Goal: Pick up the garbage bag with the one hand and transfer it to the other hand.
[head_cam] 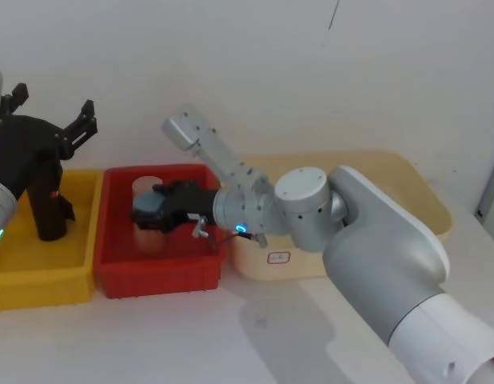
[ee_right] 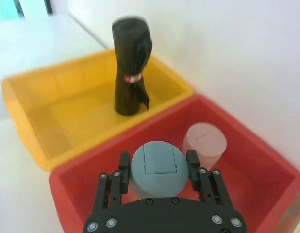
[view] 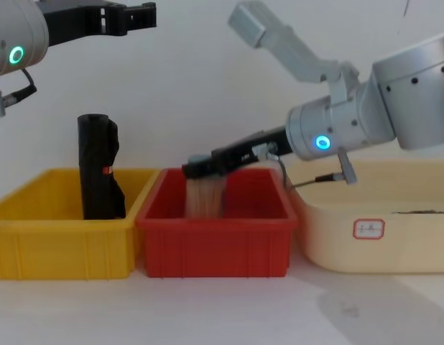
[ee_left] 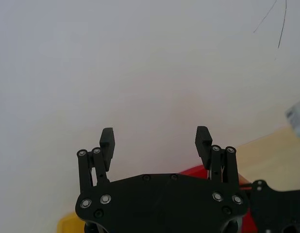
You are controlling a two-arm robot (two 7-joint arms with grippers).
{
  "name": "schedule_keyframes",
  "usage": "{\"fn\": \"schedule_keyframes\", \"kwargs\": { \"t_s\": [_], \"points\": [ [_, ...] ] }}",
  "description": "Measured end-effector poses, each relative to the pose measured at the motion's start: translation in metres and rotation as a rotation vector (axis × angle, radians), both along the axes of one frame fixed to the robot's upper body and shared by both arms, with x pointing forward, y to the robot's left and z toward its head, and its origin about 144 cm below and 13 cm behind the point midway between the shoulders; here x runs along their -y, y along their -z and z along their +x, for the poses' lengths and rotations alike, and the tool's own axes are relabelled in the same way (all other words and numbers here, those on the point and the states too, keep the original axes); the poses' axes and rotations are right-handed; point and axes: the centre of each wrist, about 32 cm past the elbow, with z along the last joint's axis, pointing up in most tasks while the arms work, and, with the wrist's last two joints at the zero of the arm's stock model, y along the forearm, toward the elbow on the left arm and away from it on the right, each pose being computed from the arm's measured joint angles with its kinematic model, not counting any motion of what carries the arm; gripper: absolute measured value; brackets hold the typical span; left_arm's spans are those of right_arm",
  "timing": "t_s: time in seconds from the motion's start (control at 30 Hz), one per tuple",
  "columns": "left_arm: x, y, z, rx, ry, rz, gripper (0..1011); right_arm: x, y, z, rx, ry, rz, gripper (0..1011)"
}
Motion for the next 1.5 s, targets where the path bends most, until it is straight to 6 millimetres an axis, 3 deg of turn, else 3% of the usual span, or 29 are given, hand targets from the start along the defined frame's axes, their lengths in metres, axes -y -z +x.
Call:
{"fn": "schedule_keyframes", "kwargs": {
  "t_s": [0.4,0.8,1.1,1.5],
  "points": [
    [0.0,0.0,0.0,0.0,0.0,0.0,1001,0.021,-0.038,-0.004,0.063,0.044,0.134,687],
    [0.0,0.0,0.0,0.0,0.0,0.0,1001,0.075,-0.073,-0.006,0.162,0.158,0.225,687],
    [0.0,0.0,0.0,0.0,0.0,0.0,1001,0.109,-0.076,-0.013,0.176,0.222,0.247,685],
    [0.0,0.0,0.0,0.0,0.0,0.0,1001,0.132,-0.057,-0.026,0.119,0.193,0.233,687]
  ]
}}
